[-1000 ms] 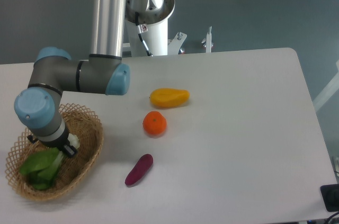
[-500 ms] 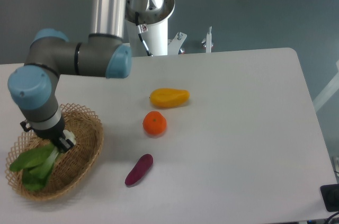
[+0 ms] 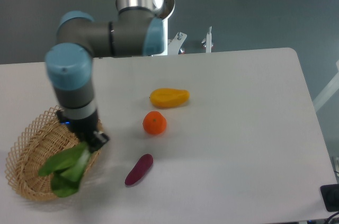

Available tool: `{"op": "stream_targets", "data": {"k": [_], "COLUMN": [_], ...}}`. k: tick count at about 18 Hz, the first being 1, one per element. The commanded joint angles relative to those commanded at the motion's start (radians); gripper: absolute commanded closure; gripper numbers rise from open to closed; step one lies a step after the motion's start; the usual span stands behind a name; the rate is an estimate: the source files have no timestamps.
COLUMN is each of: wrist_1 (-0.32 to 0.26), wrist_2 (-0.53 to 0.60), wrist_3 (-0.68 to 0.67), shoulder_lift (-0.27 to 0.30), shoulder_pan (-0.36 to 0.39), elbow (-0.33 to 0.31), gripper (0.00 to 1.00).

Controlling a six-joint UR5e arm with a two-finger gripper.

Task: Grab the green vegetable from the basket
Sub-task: 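Lift the bok choy up out of the basket, then carry the held bok choy away from the basket across the table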

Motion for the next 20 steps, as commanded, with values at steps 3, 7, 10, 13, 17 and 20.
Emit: {"op": "stream_targets", "data": {"k": [3, 7, 10, 13, 17, 20], "wrist_1": [-0.055, -0.081, -0.081, -0.081, -0.092, -0.158], "wrist_2": [0.003, 0.066, 0.066, 0.061, 0.066, 0.064], "wrist_3": [0.043, 0.098, 0.216, 0.316, 0.376, 0.443], "shoulder_lift": [0.006, 0.012, 0.015, -0.001, -0.066, -0.107], "shoulder_pan": [0.063, 0.155, 0.247, 0.308, 0.354, 0.394], "elbow": [0.008, 0.008, 0.017, 0.041, 0.132, 0.208], "gripper": [0.87, 0.86, 0.87, 0.87, 0.86, 0.85]}}
